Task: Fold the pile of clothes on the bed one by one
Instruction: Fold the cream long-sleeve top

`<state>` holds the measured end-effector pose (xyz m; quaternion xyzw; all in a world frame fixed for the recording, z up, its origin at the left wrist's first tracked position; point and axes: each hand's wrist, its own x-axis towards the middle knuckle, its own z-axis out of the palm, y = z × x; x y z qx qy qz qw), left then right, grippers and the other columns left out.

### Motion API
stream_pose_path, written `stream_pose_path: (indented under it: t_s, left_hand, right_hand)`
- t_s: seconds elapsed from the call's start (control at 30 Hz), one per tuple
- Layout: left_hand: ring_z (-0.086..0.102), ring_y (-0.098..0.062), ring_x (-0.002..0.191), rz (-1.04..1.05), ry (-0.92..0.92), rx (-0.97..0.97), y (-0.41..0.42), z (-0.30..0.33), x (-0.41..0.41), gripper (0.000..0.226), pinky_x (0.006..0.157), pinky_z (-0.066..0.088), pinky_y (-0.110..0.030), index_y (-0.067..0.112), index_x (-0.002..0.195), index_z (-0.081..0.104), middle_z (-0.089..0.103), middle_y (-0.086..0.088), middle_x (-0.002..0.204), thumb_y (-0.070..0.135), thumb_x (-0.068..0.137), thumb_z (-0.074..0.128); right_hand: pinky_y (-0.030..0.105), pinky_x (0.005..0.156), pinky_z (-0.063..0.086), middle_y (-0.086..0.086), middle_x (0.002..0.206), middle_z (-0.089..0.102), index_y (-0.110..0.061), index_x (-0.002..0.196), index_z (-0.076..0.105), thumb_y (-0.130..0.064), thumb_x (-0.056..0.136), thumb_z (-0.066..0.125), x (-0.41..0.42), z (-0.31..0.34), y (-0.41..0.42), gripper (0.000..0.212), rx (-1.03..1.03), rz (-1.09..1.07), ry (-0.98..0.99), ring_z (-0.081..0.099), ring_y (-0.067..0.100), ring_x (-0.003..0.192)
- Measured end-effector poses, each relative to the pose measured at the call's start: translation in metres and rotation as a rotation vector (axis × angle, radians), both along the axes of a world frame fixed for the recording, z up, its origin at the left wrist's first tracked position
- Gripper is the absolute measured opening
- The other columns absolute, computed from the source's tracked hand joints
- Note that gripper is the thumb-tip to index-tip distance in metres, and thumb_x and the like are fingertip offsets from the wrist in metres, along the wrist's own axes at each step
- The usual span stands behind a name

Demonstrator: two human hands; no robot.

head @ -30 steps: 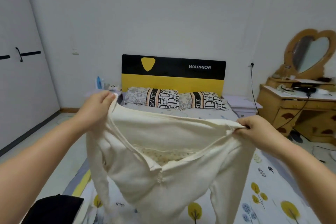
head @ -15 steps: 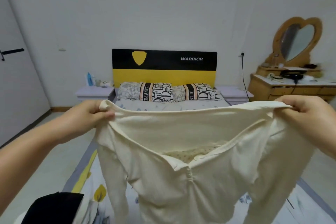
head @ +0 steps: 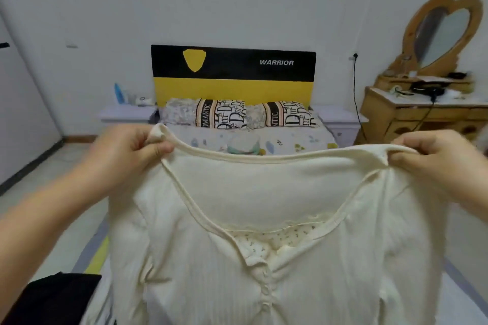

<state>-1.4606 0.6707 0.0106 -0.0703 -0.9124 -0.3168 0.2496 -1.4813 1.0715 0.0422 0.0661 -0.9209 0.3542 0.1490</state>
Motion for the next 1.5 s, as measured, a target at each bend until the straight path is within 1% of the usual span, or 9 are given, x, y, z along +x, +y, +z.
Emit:
stream_pose_path:
  t_s: [0.23,0.4,0.53,0.63,0.73,1.0,1.2,1.33,1.5]
  left_hand:
    - [0.047,-0.021,0.062,0.002,-0.443,-0.201,0.023,-0.16,-0.065,0.04,0.059,0.029,-0.033,0.019,0.057,0.038,0.045,0.004,0.054,0.025,0.085,0.065]
    - [0.036,-0.015,0.055,-0.004,-0.635,-0.195,0.025,-0.246,-0.111,0.042,0.057,0.023,-0.031,0.009,0.062,0.04,0.037,-0.002,0.054,0.03,0.077,0.073]
    - [0.04,-0.013,0.065,-0.129,-0.885,-0.3,0.019,-0.302,-0.153,0.049,0.055,0.028,-0.024,0.018,0.07,0.033,0.041,0.002,0.064,0.042,0.071,0.076]
    - [0.04,-0.01,0.069,-0.17,-1.11,-0.36,0.015,-0.34,-0.181,0.04,0.056,0.033,-0.015,0.019,0.085,0.036,0.041,0.006,0.074,0.025,0.075,0.075]
    - [0.041,-0.008,0.068,-0.066,-0.976,-0.444,0.008,-0.37,-0.211,0.018,0.052,0.032,-0.012,0.021,0.08,0.045,0.04,0.012,0.069,0.006,0.083,0.055]
    - [0.056,-0.031,0.083,0.293,-0.586,-0.344,0.003,-0.448,-0.278,0.012,0.062,0.032,-0.03,0.004,0.085,0.063,0.064,-0.014,0.085,0.016,0.086,0.06]
    - [0.059,-0.036,0.096,0.489,-0.537,-0.067,0.016,-0.487,-0.311,0.017,0.074,0.04,-0.032,0.002,0.095,0.065,0.066,-0.02,0.098,0.011,0.086,0.053]
    - [0.025,-0.039,0.135,0.358,-0.53,-0.314,0.033,-0.516,-0.296,0.053,0.105,0.027,-0.049,0.004,0.137,0.04,0.031,-0.025,0.145,0.012,0.087,0.055]
    - [0.025,-0.044,0.137,0.081,-0.5,-0.607,0.069,-0.56,-0.225,0.058,0.102,0.024,-0.065,0.007,0.141,0.037,0.027,-0.023,0.149,0.036,0.09,0.041]
  right_hand:
    - [0.03,0.056,0.033,0.007,0.06,0.058,-0.012,0.058,0.061,-0.008,0.081,0.064,-0.081,-0.169,-0.002,0.024,0.067,-0.004,-0.367,0.049,0.017,0.06]
    - [0.025,0.05,0.032,-0.005,0.059,0.054,-0.023,0.06,0.057,-0.017,0.084,0.062,-0.128,-0.272,-0.012,0.026,0.105,-0.093,-0.455,0.049,0.007,0.06]
    - [0.028,0.054,0.035,0.0,0.067,0.06,-0.015,0.073,0.063,-0.021,0.086,0.061,-0.168,-0.338,-0.021,0.015,0.15,-0.101,-0.484,0.054,0.018,0.066]
    - [0.03,0.057,0.037,0.002,0.07,0.06,-0.014,0.078,0.062,-0.025,0.088,0.059,-0.198,-0.379,-0.025,0.015,0.23,-0.078,-0.481,0.055,0.023,0.072]
    - [0.027,0.049,0.03,-0.004,0.063,0.051,-0.027,0.063,0.045,-0.029,0.091,0.054,-0.225,-0.417,-0.029,0.029,0.369,-0.015,-0.473,0.051,0.023,0.069]
    - [0.032,0.056,0.028,0.01,0.075,0.053,-0.016,0.062,0.033,-0.035,0.097,0.042,-0.31,-0.486,-0.041,0.041,0.65,-0.015,-0.358,0.043,0.026,0.067]
    - [0.04,0.075,0.036,0.023,0.111,0.053,0.0,0.111,0.052,-0.03,0.099,0.039,-0.35,-0.525,-0.057,0.035,0.679,-0.069,-0.348,0.05,0.038,0.102]
    - [0.047,0.108,0.019,0.02,0.148,0.022,-0.014,0.146,0.018,-0.046,0.093,0.044,-0.333,-0.546,-0.067,0.068,0.46,-0.198,-0.532,0.019,0.033,0.137]
    - [0.055,0.112,0.0,0.017,0.156,-0.009,-0.02,0.15,-0.004,-0.055,0.091,0.035,-0.232,-0.589,-0.091,0.079,0.498,-0.051,-0.444,-0.012,0.029,0.144]
